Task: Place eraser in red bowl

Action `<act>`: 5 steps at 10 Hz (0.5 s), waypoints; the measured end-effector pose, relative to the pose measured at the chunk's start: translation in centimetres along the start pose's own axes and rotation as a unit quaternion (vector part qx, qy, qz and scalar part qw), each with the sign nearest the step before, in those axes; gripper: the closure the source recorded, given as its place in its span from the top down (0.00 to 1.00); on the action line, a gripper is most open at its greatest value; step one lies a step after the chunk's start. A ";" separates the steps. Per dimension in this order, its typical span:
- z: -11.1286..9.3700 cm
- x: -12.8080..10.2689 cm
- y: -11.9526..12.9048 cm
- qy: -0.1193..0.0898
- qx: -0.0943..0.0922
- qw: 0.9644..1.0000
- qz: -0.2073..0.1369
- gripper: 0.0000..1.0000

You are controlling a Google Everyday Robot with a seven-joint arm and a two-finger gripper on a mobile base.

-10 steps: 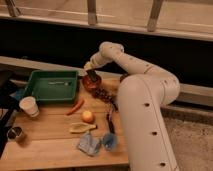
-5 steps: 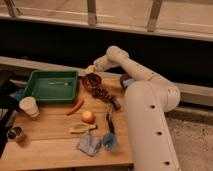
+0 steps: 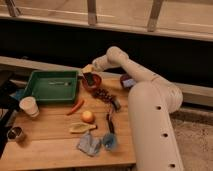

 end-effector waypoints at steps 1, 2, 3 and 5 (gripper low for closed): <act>-0.1 -0.2 0.3 -0.005 -0.005 1.000 -0.001 0.80; 0.0 -0.1 0.4 -0.005 -0.007 1.000 -0.001 0.80; 0.0 -0.2 0.4 -0.005 -0.007 1.000 -0.001 0.80; 0.0 -0.1 0.4 -0.005 -0.007 1.000 -0.001 0.80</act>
